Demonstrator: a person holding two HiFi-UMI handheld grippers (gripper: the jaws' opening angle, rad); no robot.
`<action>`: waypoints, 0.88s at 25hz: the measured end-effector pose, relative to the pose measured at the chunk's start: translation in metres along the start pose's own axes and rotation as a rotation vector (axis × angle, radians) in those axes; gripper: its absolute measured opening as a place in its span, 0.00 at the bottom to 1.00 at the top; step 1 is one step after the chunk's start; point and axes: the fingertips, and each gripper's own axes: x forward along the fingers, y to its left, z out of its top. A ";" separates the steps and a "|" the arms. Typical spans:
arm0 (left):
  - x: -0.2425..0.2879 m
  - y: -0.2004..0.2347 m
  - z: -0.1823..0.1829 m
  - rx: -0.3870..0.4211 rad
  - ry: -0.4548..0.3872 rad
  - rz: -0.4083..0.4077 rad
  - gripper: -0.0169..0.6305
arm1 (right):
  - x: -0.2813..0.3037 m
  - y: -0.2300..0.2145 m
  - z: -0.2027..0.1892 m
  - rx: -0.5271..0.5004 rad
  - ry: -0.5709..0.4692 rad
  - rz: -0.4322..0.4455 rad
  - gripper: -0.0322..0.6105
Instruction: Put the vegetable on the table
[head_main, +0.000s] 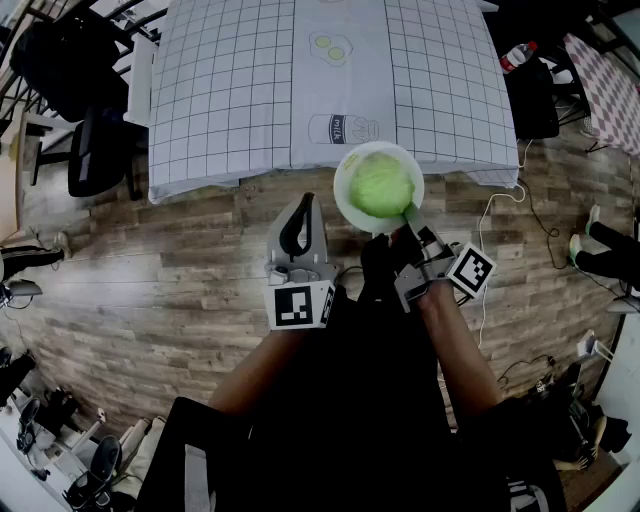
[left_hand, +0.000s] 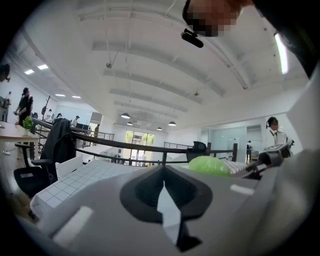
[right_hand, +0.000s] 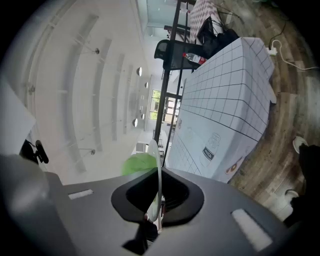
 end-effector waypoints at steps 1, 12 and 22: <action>-0.016 -0.005 0.002 0.002 -0.004 -0.011 0.04 | -0.013 0.002 -0.009 0.003 -0.005 -0.007 0.06; -0.102 -0.034 0.018 0.025 -0.033 -0.037 0.04 | -0.099 0.019 -0.059 -0.014 -0.027 0.005 0.06; -0.106 -0.076 0.024 0.054 -0.061 -0.001 0.04 | -0.128 0.027 -0.037 -0.036 0.002 0.054 0.06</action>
